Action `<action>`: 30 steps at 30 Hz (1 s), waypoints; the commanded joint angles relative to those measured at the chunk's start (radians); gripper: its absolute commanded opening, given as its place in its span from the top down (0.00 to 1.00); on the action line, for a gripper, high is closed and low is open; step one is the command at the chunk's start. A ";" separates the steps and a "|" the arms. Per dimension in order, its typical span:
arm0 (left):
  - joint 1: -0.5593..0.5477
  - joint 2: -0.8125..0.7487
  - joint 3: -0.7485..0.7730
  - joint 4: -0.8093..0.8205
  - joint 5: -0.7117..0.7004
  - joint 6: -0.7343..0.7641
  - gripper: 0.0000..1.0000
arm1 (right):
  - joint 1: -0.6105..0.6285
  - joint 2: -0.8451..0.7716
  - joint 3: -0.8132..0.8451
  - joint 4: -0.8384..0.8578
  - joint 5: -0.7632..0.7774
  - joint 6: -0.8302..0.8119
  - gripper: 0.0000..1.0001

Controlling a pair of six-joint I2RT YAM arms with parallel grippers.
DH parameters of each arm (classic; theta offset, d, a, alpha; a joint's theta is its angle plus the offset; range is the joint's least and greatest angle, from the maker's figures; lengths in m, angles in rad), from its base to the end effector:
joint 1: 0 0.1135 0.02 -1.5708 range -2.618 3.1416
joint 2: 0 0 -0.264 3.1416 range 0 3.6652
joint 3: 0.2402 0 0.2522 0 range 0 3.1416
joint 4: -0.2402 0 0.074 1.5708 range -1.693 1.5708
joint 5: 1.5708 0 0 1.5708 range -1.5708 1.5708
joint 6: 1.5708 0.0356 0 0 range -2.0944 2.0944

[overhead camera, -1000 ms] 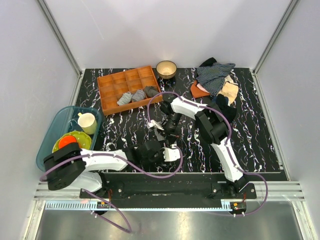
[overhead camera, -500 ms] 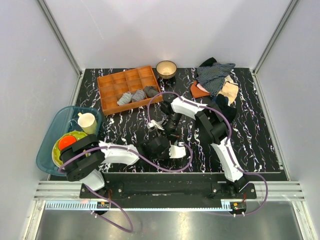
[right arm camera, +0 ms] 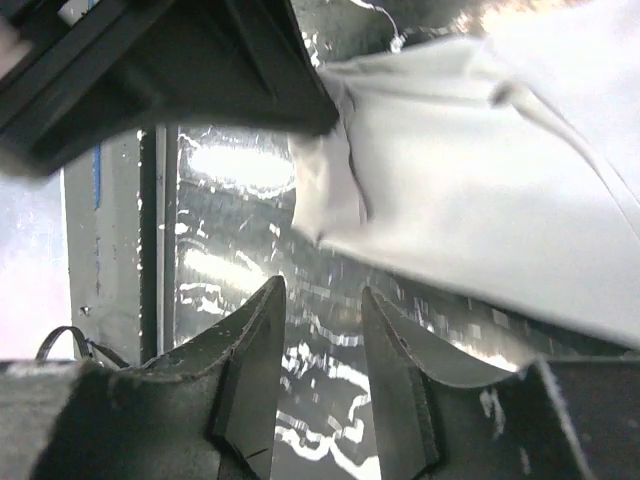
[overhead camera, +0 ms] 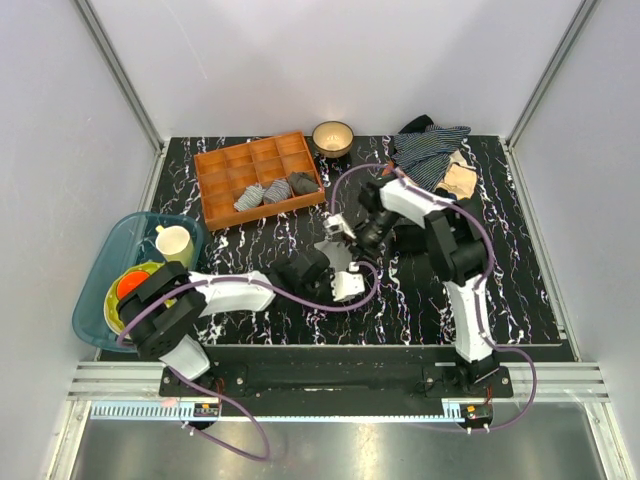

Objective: Roll the underwear
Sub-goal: Roll the underwear to the center of the board.

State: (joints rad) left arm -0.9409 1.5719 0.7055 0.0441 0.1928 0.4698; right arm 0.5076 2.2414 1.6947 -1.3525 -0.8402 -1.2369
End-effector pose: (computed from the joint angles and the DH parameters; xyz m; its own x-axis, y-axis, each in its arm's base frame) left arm 0.1705 -0.2455 0.1499 0.0090 0.7420 -0.6704 0.9711 0.1535 0.1829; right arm 0.3305 0.2142 0.1517 -0.1630 -0.8121 -0.5603 -0.8190 -0.2053 0.5358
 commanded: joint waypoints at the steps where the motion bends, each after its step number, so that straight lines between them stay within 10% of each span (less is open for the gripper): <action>1: 0.075 0.007 0.064 -0.124 0.216 -0.042 1.00 | -0.090 -0.176 -0.049 -0.001 -0.050 0.002 0.54; 18: 0.326 0.379 0.379 -0.428 0.688 -0.290 1.00 | -0.025 -0.879 -0.756 0.641 0.002 -0.121 0.44; 30: 0.409 0.468 0.381 -0.357 0.749 -0.504 0.99 | 0.269 -0.718 -0.856 1.059 0.404 -0.150 0.43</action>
State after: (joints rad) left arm -0.5430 2.0056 1.1099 -0.3164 0.9855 0.0082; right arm 0.7467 1.4712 0.8387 -0.4812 -0.5743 -1.3514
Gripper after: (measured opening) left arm 0.031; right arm 0.568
